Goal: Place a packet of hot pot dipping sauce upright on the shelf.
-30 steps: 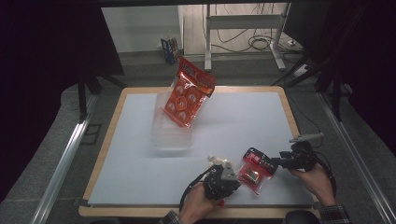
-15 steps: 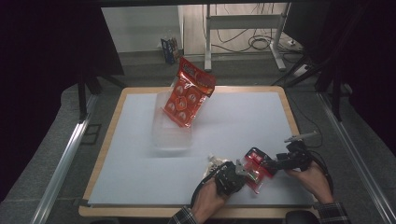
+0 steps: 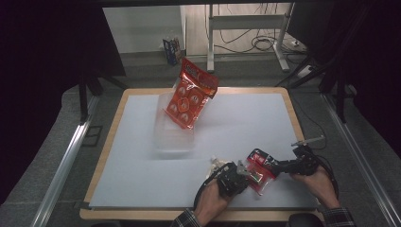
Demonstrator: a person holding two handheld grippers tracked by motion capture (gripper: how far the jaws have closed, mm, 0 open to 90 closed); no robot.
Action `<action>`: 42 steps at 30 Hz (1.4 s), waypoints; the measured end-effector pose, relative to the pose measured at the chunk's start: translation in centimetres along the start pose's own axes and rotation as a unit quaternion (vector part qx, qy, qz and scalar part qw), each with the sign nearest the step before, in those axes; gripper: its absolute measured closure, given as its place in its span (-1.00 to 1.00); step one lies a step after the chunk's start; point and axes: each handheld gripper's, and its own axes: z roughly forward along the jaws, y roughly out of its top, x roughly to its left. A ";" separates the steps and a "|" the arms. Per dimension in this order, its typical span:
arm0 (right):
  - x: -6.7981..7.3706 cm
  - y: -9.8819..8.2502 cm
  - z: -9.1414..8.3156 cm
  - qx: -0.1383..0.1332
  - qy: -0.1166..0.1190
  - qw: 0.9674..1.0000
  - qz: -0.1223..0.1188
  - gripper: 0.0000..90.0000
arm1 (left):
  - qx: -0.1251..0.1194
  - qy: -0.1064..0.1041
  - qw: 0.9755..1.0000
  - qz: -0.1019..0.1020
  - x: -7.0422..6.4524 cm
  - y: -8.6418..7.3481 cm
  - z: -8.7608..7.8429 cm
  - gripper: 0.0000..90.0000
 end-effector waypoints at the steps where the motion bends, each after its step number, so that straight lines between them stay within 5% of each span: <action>1: -0.1 0.0 0.0 -0.001 0.000 1.000 0.000 0.22 | 0.002 -0.001 1.000 0.001 0.0 0.0 0.0 1.00; 3: -0.2 0.1 0.1 -0.002 0.003 1.000 0.000 0.28 | 0.002 -0.002 1.000 0.002 0.1 0.0 0.0 1.00; 9: -0.4 0.2 0.1 -0.012 -0.002 1.000 -0.009 0.86 | -0.004 -0.005 1.000 -0.006 0.1 0.0 0.1 1.00; 11: -0.4 0.2 -0.2 -0.020 0.014 1.000 -0.010 0.94 | 0.003 -0.004 1.000 0.002 0.2 0.0 0.0 1.00; 15: 0.3 0.6 -0.5 -0.020 0.020 0.999 -0.026 0.91 | 0.000 -0.005 1.000 -0.001 0.2 0.0 0.0 1.00; 20: 0.3 1.2 0.7 -0.003 0.024 0.999 -0.028 0.46 | -0.002 -0.005 1.000 0.000 0.3 -0.1 0.0 1.00; 23: 0.2 1.6 1.7 0.004 0.027 0.999 -0.030 0.40 | -0.005 -0.007 1.000 -0.005 0.2 -0.1 0.0 1.00; 30: 0.3 2.3 2.7 0.011 0.062 0.997 -0.033 0.55 | -0.004 -0.009 1.000 -0.006 0.3 -0.1 0.0 1.00; 35: 0.3 2.4 3.1 0.008 0.069 0.997 -0.033 0.95 | -0.003 -0.009 1.000 -0.005 0.3 -0.1 0.0 1.00; 42: 1.9 2.8 2.4 0.007 0.019 0.998 -0.060 0.97 | -0.004 -0.008 1.000 -0.002 0.1 -0.2 -0.2 0.89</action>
